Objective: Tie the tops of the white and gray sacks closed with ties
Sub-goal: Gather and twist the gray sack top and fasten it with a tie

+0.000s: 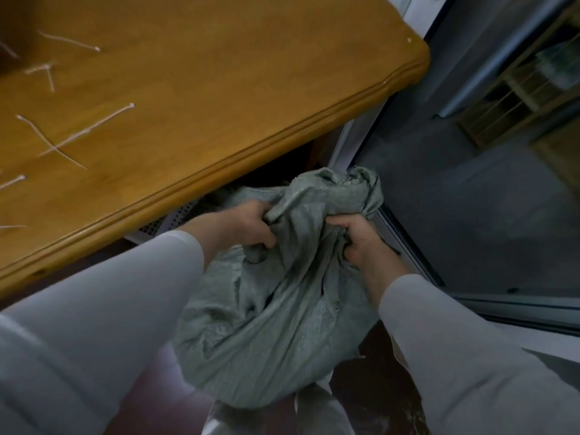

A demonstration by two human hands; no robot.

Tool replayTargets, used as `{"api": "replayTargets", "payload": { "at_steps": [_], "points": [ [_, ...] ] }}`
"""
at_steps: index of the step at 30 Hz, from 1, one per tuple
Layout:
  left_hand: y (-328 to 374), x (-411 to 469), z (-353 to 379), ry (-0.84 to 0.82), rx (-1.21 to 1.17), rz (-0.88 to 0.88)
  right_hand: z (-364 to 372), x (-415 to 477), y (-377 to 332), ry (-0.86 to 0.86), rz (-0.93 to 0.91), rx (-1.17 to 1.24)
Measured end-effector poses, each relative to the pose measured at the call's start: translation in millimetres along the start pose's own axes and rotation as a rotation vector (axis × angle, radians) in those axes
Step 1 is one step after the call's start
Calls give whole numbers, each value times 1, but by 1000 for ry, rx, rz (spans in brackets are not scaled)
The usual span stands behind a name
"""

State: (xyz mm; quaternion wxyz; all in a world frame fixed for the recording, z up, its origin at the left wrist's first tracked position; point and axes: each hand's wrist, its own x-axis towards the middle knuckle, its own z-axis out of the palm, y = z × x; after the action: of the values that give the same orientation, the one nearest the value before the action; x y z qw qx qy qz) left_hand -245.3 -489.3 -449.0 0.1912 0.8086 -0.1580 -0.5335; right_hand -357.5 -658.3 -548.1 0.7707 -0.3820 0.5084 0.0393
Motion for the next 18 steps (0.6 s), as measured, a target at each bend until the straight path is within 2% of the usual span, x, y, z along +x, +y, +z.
{"api": "replayTargets", "payload": {
  "at_steps": [4,6,10,13,15,16,18],
  "points": [
    [14,-6,3,-202,21,-25,4,-4,-1,-9,14,-9],
    [22,-9,-7,-219,108,-96,5,-8,-2,4,15,-1],
    [34,-10,-39,-79,725,-168,8,-18,-2,-15,13,38],
    [46,-19,-49,158,960,-130,10,-22,-4,2,12,60],
    [55,-23,-52,377,915,-90,10,-24,-6,25,13,43],
    [58,-22,-53,419,836,-75,10,-23,-6,29,9,39],
    [57,-17,-53,371,579,-29,11,-27,-9,23,-3,20]
  ]
}}
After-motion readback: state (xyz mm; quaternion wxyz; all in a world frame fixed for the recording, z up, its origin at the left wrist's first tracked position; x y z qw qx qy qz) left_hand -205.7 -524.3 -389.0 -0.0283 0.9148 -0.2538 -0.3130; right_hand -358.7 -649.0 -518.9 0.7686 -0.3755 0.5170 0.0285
